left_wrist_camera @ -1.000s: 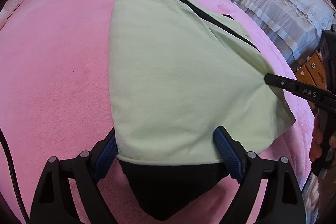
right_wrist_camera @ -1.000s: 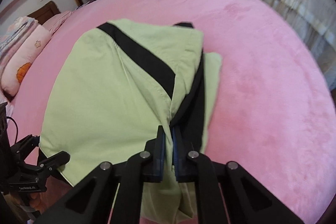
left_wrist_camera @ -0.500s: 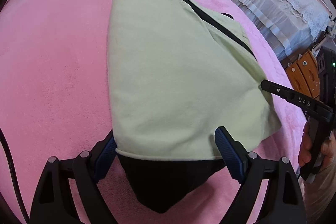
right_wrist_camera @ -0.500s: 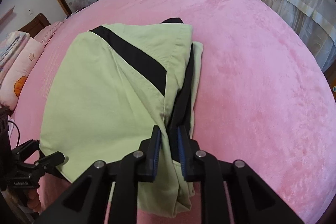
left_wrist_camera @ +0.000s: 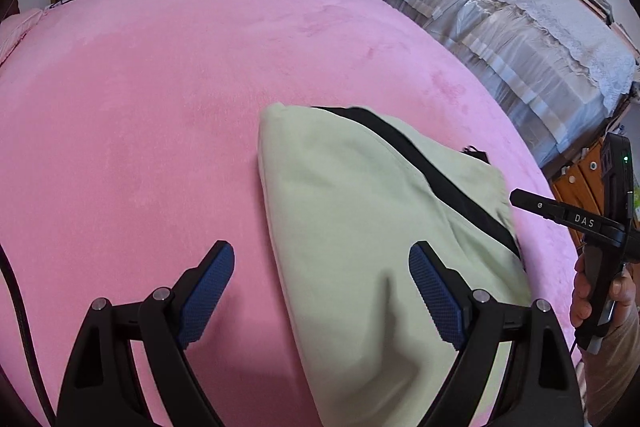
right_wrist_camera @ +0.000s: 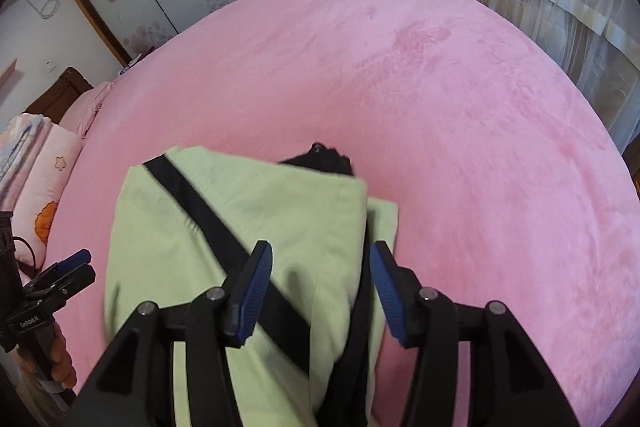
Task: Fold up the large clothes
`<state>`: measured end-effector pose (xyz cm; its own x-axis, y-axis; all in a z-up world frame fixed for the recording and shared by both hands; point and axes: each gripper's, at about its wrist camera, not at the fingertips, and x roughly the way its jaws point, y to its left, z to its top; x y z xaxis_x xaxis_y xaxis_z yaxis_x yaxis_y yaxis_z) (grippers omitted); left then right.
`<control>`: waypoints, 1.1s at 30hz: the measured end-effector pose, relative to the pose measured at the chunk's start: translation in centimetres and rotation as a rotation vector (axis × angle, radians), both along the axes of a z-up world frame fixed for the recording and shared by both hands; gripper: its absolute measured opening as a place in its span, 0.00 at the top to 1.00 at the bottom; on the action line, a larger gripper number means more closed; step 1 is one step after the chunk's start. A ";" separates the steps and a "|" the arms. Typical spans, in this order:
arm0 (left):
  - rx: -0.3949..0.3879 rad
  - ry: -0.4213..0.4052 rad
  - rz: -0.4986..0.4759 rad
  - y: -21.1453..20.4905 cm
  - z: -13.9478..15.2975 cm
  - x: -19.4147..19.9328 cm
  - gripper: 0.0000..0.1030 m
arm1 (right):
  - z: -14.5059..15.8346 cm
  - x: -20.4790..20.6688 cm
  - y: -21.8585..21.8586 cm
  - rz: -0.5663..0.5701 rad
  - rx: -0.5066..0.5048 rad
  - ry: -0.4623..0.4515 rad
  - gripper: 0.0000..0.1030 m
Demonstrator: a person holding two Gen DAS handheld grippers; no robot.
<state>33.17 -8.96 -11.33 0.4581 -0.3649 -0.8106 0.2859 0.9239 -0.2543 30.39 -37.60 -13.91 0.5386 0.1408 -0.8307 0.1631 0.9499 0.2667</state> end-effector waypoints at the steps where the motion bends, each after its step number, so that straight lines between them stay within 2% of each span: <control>1: 0.012 0.004 0.000 -0.2 -0.4 0.8 0.15 | -0.2 0.5 0.2 -0.004 -0.008 0.008 0.50; 3: 0.022 0.008 0.001 -0.5 -1.1 1.8 0.19 | -1.3 1.9 0.1 -0.007 -0.006 0.032 0.50; 4: 0.025 0.011 0.000 -0.8 -1.5 2.4 0.26 | -1.9 2.3 0.2 0.005 0.000 0.036 0.54; 5: 0.028 0.019 -0.001 -0.6 -1.8 2.8 0.35 | -2.2 2.4 0.4 0.013 -0.005 0.036 0.62; 6: 0.026 0.026 -0.005 -0.5 -2.2 2.9 0.40 | -2.7 2.6 0.5 0.021 -0.032 0.048 0.93; 7: 0.030 0.037 -0.010 -0.9 -2.5 3.3 0.45 | -3.0 2.6 0.4 0.025 -0.035 0.059 0.94; 9: 0.058 0.017 -0.001 -1.1 -2.7 3.2 0.45 | -2.8 2.3 -0.2 -0.014 -0.086 0.046 0.97; 12: 0.117 -0.009 0.014 -1.9 -3.3 2.9 0.45 | -3.7 1.9 -0.3 -0.030 -0.103 0.057 0.97; 15: 0.169 -0.014 0.027 -2.6 -4.5 2.7 0.45 | -5.6 2.1 1.0 -0.013 -0.196 0.092 0.97; 19: 0.173 -0.004 0.037 -2.4 -4.6 3.0 0.45 | -6.2 2.2 1.1 -0.026 -0.209 0.106 0.96; 22: 0.161 0.025 0.045 -2.2 -3.6 2.9 0.44 | -4.9 2.0 1.6 -0.013 -0.253 0.099 0.92; 25: 0.141 0.051 0.032 -1.9 -1.8 2.3 0.37 | -1.6 0.4 1.9 -0.020 -0.260 0.060 0.90; 29: 0.132 -0.037 -0.001 -1.9 2.0 -1.2 0.33 | 3.0 -2.9 4.2 0.062 -0.226 -0.070 0.90; 33: 0.077 -0.104 -0.032 -2.2 3.8 -5.9 0.33 | 4.2 -6.2 7.7 0.171 -0.144 -0.114 0.90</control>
<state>27.32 -11.16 -7.50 0.5300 -0.3195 -0.7855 0.3371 0.9294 -0.1505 24.23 -29.88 -9.69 0.6086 0.1229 -0.7839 -0.0268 0.9905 0.1345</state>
